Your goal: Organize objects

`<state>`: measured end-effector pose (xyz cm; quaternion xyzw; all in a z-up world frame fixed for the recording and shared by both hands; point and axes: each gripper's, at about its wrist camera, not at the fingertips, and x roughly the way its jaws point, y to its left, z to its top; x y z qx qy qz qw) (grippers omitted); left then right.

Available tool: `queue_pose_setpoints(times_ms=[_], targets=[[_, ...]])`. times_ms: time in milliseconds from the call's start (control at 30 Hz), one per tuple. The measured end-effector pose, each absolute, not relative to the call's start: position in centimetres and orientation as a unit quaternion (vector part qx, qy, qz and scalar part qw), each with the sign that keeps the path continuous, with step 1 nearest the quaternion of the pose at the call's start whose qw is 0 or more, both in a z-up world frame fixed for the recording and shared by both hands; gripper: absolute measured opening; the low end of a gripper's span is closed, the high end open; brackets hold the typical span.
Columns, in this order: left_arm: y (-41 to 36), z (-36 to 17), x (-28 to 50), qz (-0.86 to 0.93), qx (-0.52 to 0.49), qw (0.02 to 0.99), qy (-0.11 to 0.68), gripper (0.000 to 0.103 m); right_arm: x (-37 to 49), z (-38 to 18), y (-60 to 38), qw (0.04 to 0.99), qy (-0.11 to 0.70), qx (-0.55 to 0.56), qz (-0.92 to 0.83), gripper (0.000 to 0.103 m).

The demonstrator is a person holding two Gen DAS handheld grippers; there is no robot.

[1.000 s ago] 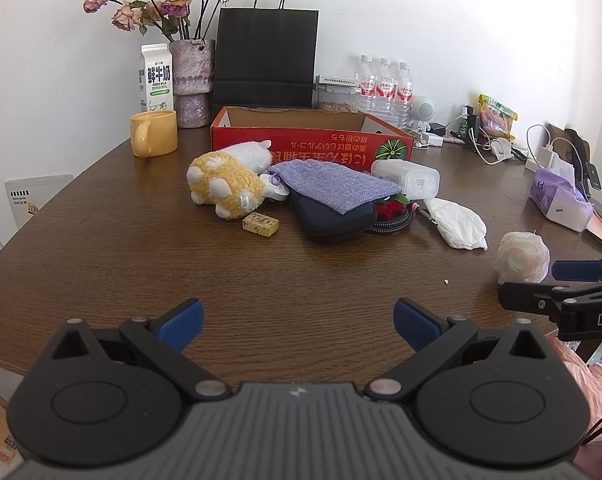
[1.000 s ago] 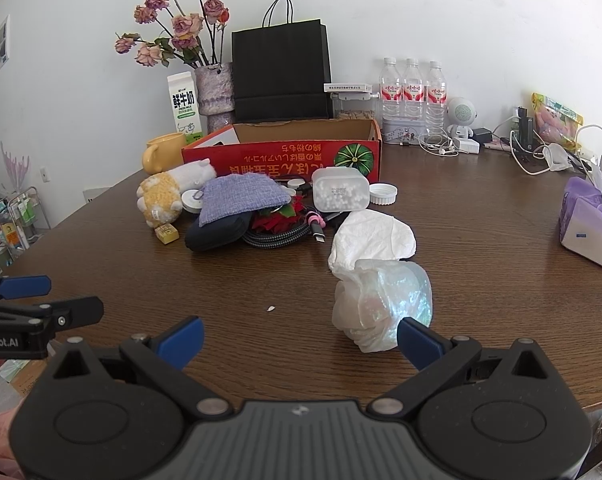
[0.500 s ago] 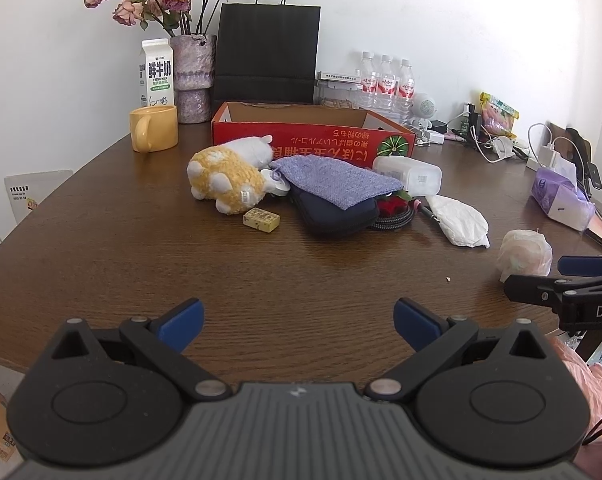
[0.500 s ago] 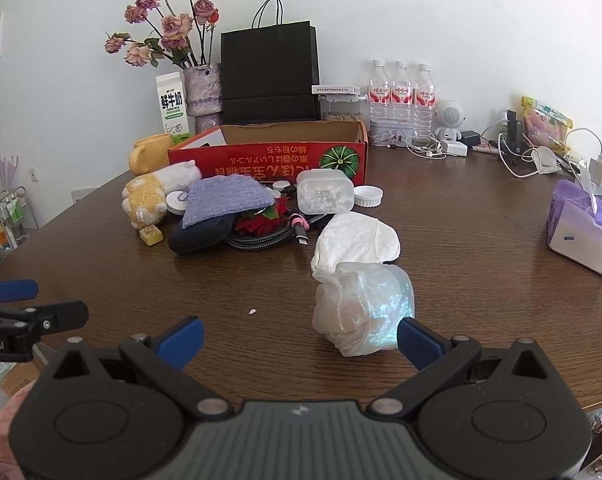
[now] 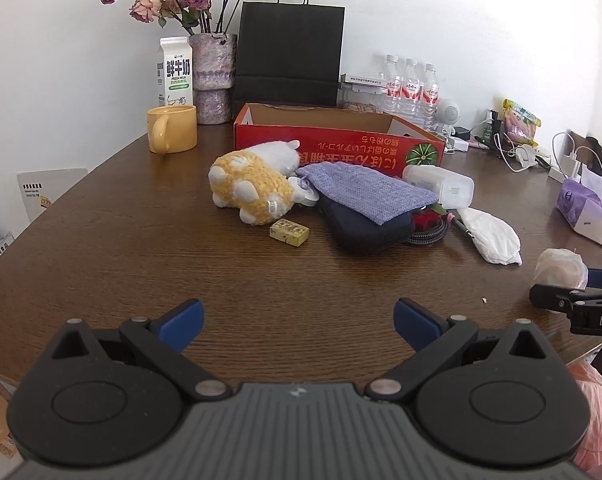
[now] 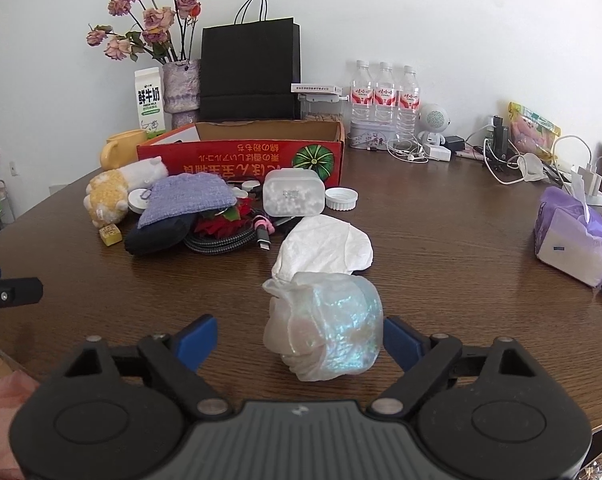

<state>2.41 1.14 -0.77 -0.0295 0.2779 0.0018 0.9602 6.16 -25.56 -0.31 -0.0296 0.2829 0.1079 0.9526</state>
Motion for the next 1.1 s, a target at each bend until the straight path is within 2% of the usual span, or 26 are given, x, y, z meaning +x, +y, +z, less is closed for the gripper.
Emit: queue_pose_setpoints(times_ms=[100,167,267,933,1000,1100], targets=[[1.3,-0.9,2.7,0.003,-0.030,0.959,0.281,0.103,6.5,-0.5,-25.7,0.953,0.282,-0.027,0.106,0.069],[1.3,-1.0,2.8,0.005,-0.029,0.959,0.282,0.103,6.7,-0.6,-25.8,0.953,0.281,-0.022,0.108,0.051],[1.4,-1.0,3.1,0.007,-0.028,0.959,0.282,0.103,6.8,-0.6,-26.0,0.955,0.273,-0.013,0.116,0.046],[1.1,-0.7,11.0,0.048,0.006,0.965,0.258,0.101,9.7,1.2,-24.5,0.968,0.213,-0.022,0.131,0.045],[0.8,-0.9,11.9,0.052,0.011,0.965,0.259,0.099,9.9,1.3,-24.3,0.968,0.212,-0.022,0.133,0.045],[0.4,-1.2,13.0,0.049,0.013,0.962,0.267,0.089,10.2,1.3,-23.9,0.968,0.210,-0.022,0.138,0.045]])
